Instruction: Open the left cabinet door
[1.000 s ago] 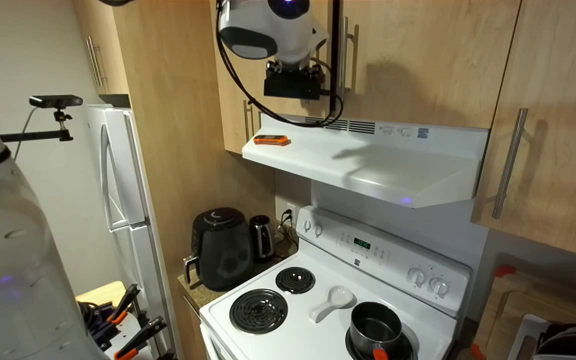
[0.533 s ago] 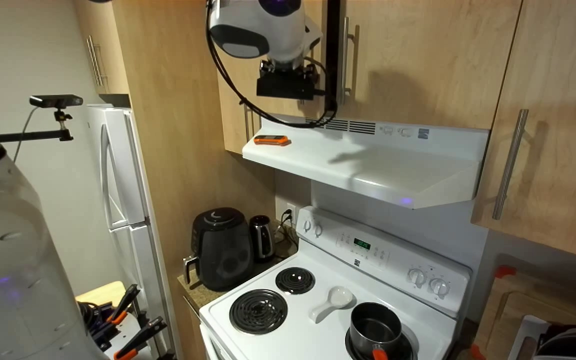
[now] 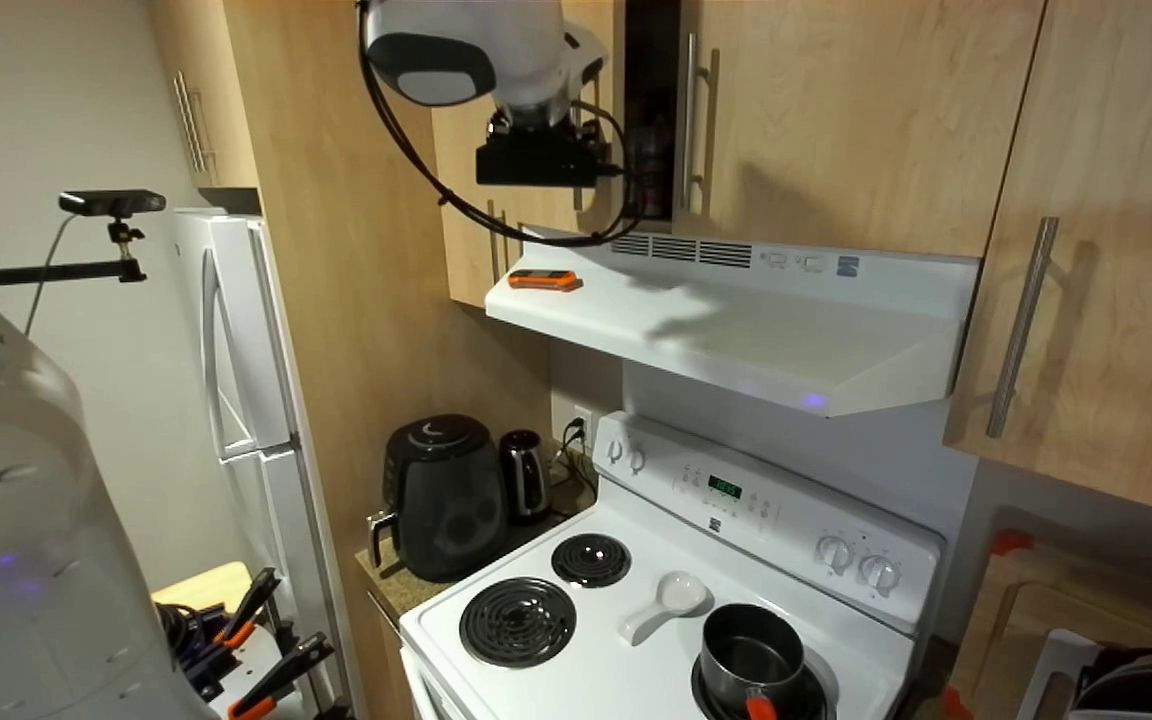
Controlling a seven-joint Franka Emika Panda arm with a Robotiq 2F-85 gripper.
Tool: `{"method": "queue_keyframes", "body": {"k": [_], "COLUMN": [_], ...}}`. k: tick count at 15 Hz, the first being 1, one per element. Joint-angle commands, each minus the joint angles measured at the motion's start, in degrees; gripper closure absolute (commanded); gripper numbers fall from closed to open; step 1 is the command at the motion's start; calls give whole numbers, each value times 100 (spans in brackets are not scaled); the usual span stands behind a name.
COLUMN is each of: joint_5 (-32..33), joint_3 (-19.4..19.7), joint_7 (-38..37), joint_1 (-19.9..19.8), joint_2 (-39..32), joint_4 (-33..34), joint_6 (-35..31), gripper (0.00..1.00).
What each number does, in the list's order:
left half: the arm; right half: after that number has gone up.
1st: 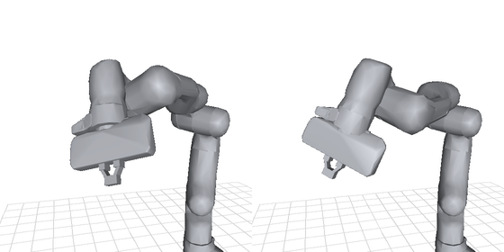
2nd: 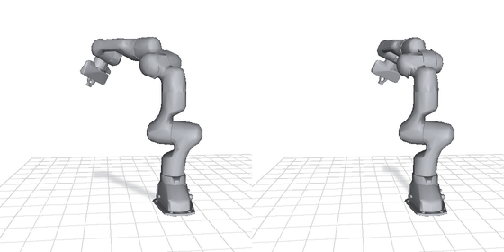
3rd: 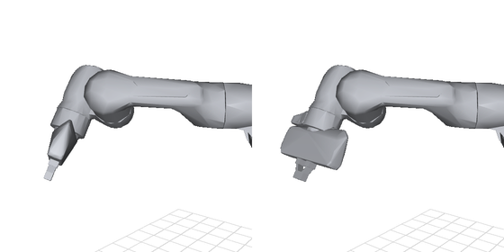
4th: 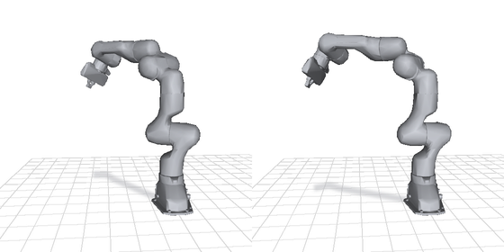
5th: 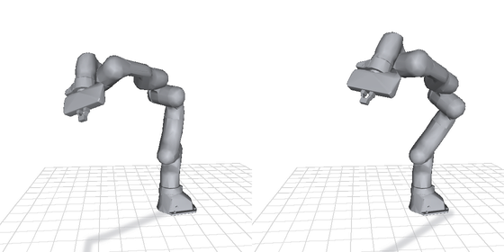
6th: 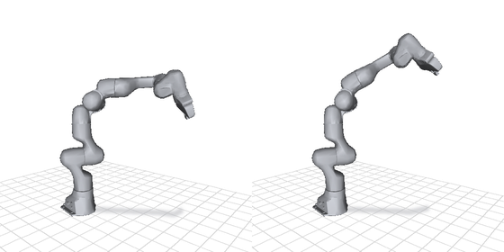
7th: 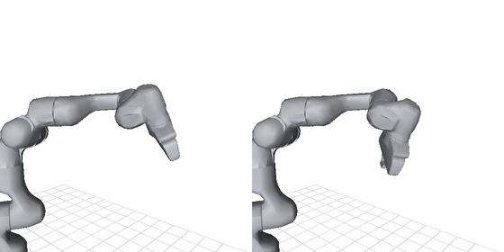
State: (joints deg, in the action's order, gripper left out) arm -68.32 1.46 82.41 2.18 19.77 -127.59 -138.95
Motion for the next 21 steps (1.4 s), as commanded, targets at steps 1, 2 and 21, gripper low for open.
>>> {"method": "queue_keyframes", "body": {"k": [1,2,21], "joint_5": [307,354,1333], "joint_3": [-271,-281,-249], "joint_7": [-430,-497,-1493], "joint_1": [85,100,293], "joint_2": [427,493,1350], "joint_4": [-553,-606,-1150], "joint_6": [-4,-20,39], "gripper": [0,0,0]}}
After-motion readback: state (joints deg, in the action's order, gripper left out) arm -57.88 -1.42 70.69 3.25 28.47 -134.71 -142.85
